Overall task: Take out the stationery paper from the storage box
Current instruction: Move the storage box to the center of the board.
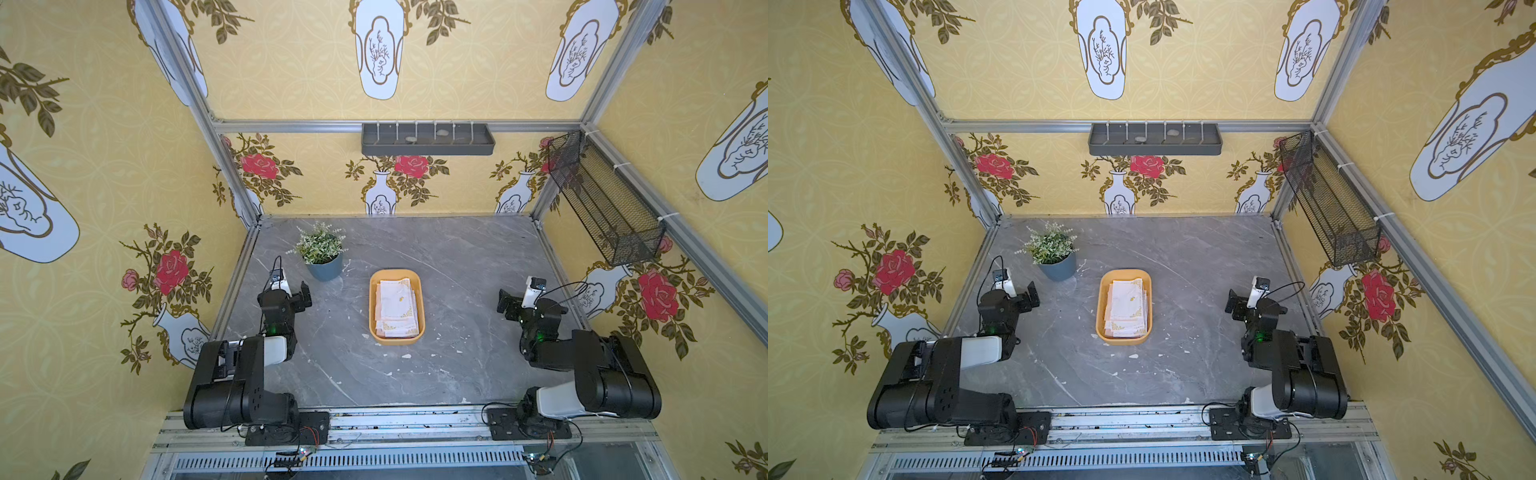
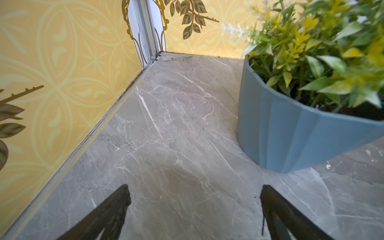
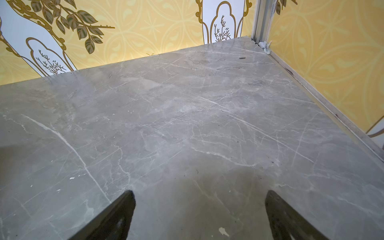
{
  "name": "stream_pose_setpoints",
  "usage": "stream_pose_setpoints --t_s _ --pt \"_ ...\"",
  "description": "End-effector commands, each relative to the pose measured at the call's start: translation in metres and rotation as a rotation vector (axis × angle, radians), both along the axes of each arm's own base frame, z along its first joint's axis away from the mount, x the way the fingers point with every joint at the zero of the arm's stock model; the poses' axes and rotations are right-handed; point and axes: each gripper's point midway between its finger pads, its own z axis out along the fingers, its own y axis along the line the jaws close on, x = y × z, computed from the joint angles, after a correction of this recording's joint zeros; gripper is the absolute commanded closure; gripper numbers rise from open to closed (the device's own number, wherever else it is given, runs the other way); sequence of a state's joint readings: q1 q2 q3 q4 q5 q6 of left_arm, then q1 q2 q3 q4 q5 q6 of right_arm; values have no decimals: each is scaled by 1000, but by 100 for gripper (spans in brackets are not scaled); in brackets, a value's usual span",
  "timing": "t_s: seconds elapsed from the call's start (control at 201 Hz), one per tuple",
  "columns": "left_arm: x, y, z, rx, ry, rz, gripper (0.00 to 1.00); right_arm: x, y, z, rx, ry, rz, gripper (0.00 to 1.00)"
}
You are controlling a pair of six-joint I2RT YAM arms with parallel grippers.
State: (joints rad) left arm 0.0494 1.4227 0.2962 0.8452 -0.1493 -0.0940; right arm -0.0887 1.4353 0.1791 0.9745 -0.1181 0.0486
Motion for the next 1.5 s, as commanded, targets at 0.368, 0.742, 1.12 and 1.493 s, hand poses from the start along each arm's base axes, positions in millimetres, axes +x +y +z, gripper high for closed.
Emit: stream_pose_setpoints --t_s 0.368,0.742,1.12,1.493 --pt "2 -1 4 6 -17 -9 1 5 0 13 -14 -57 4 3" --pt "2 -1 3 5 -15 -11 1 5 -1 13 -14 -57 -1 3" --pt "-14 45 126 -149 -69 335 1 32 -11 111 94 -73 -92 3" --pt "-42 -49 213 -372 -139 -183 15 53 84 236 421 -10 306 5"
